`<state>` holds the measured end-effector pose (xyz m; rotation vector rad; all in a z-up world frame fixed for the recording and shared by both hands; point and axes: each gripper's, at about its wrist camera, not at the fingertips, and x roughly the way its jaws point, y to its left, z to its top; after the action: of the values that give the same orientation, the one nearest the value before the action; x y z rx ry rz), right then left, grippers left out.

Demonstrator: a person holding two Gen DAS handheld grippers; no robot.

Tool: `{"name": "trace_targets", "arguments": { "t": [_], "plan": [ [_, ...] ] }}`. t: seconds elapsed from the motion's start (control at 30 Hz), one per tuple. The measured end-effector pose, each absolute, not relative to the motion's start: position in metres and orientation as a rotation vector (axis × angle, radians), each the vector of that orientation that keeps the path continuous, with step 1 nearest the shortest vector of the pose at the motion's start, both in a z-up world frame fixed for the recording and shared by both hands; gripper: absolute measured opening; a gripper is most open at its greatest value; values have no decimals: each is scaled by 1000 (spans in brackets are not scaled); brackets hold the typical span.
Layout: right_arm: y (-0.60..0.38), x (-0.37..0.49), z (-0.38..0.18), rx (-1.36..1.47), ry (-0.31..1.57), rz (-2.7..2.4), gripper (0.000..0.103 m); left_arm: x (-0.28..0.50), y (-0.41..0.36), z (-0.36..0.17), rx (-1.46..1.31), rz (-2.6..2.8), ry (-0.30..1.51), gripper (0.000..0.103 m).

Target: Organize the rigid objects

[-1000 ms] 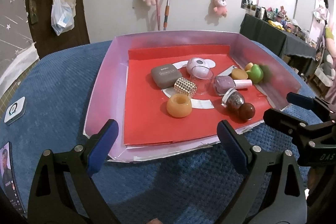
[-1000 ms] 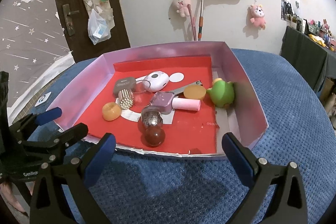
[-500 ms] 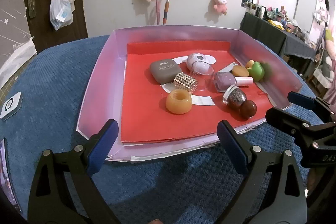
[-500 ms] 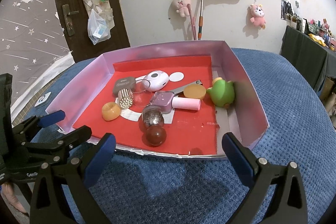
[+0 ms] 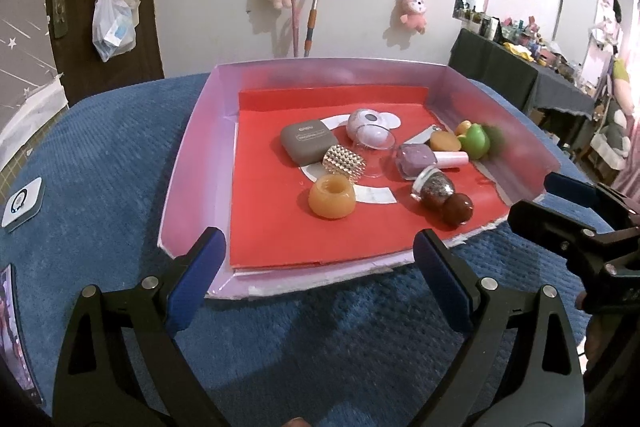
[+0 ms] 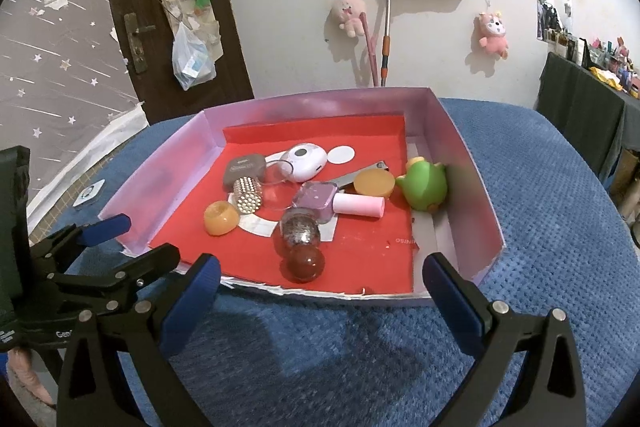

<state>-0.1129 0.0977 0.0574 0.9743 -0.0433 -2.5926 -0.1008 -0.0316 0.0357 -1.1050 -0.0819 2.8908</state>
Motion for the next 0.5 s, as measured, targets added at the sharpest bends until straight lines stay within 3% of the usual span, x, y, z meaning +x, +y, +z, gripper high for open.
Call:
{"name": "trace_targets", "arguments": {
  "t": [0.5],
  "plan": [
    [110,-79,44,1084,-64,-2566,103,-74,-17,24,-1171,2801,-91,96]
  ]
}}
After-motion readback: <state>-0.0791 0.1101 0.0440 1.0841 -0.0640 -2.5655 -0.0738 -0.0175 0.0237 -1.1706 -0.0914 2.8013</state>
